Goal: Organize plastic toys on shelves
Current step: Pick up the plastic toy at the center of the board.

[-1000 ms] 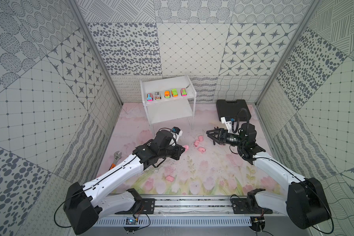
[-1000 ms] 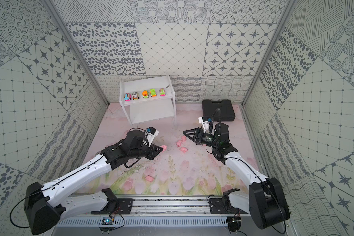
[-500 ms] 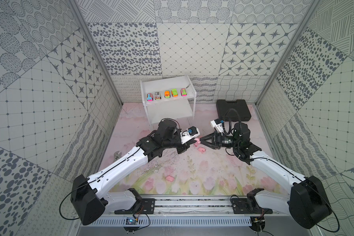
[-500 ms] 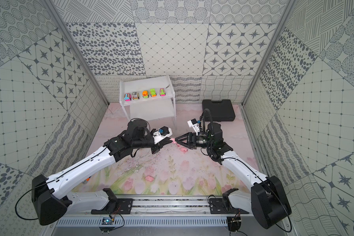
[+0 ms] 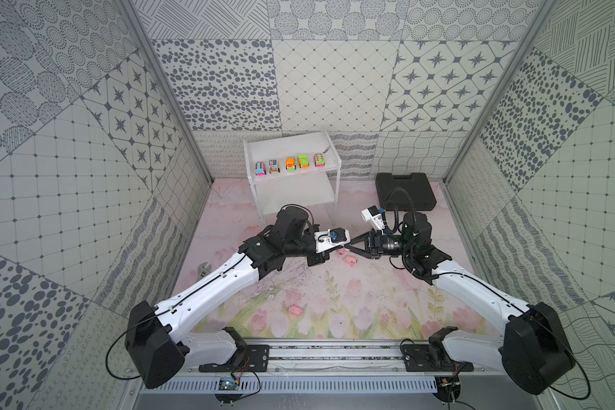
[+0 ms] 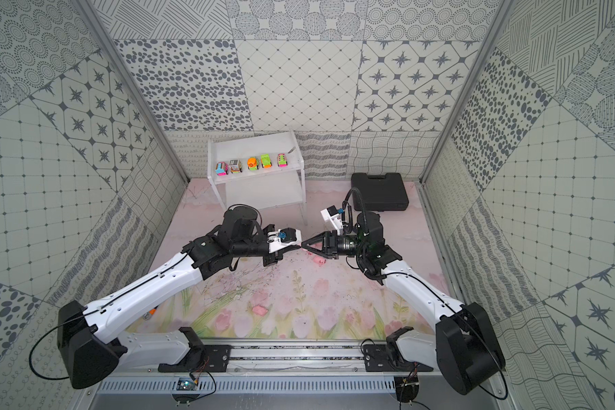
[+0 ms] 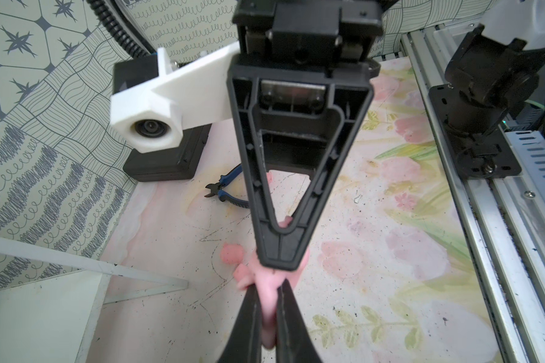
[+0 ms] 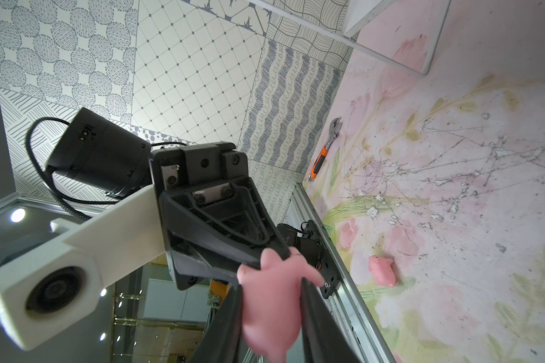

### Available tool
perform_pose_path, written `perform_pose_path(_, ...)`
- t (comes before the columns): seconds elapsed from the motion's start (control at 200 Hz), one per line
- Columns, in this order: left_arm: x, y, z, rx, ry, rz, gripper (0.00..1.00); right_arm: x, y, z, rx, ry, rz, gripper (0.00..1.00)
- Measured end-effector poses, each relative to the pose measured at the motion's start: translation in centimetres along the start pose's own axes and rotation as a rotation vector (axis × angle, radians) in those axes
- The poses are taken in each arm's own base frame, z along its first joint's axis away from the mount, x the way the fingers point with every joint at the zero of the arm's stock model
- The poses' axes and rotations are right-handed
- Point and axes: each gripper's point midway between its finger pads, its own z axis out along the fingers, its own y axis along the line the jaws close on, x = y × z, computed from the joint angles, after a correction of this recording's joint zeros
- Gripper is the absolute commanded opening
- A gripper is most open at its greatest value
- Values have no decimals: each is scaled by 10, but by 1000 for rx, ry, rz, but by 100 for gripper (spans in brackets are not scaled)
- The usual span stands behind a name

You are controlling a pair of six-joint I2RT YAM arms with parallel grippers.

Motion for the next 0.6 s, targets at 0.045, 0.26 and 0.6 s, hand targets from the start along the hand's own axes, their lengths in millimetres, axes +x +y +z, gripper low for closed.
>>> perform_pose_path(0.045,1,0,0,-1,2,6,29,0,0,0,-1,0,-3,24)
perform_pose_path(0.26,3,-4,-5,-8,0,-4,72,-1,0,0,1,-5,-5,22)
perform_pose_path(0.6,25,20,-72,-298,-189,-611,94,-2,35,-27,83,-145,-419,22)
